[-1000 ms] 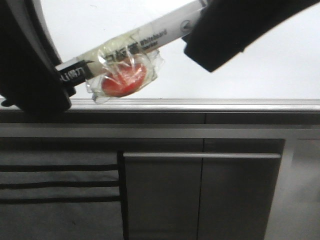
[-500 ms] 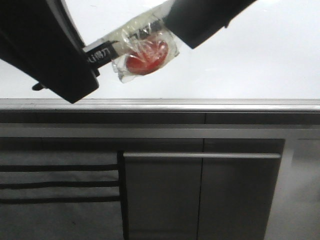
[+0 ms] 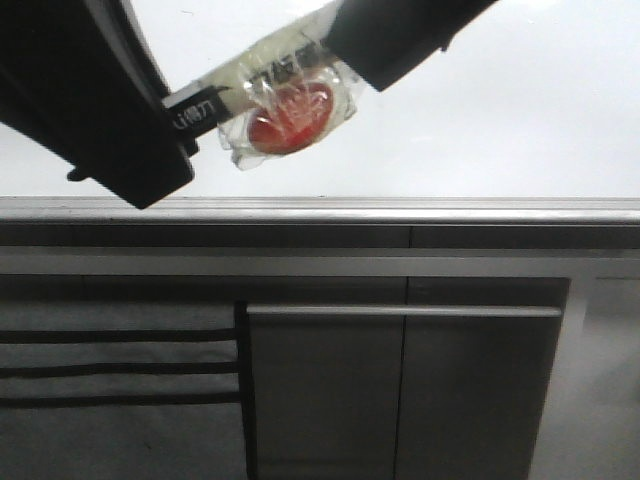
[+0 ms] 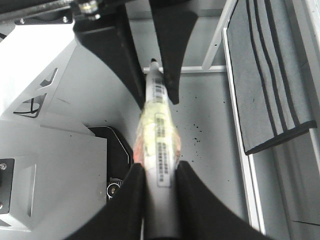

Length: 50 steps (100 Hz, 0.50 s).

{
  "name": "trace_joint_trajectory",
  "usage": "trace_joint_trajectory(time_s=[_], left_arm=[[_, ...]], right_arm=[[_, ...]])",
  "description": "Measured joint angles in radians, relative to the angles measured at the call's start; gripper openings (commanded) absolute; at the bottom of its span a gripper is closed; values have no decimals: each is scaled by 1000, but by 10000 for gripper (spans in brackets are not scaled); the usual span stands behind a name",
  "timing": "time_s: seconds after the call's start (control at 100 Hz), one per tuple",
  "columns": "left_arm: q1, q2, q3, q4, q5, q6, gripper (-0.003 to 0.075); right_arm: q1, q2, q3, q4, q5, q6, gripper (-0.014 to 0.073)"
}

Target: Write number 0 on whiteboard

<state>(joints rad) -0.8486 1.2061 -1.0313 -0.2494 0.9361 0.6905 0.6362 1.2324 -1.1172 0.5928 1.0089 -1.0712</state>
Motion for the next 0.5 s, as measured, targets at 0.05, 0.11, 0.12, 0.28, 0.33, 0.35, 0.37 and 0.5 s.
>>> trace_joint_trajectory(time_s=[0.05, 0.11, 0.12, 0.28, 0.33, 0.35, 0.37, 0.5], left_arm=[[0, 0, 0, 0, 0, 2, 21], [0, 0, 0, 0, 0, 2, 93], [0, 0, 0, 0, 0, 2, 115], [0, 0, 0, -6, -25, -7, 388], [0, 0, 0, -6, -36, -9, 441], [0, 0, 0, -6, -39, -10, 449], [0, 0, 0, -6, -42, -12, 456], [0, -12, 0, -6, -55, -25, 456]], right_arm=[[0, 0, 0, 0, 0, -2, 24], [0, 0, 0, 1, 0, -2, 24], [0, 0, 0, 1, 0, -2, 24], [0, 0, 0, 1, -4, -2, 24], [0, 0, 0, 1, -6, -2, 24], [0, 0, 0, 1, -6, -2, 24], [0, 0, 0, 1, -6, -2, 24], [-12, 0, 0, 2, -18, 7, 24]])
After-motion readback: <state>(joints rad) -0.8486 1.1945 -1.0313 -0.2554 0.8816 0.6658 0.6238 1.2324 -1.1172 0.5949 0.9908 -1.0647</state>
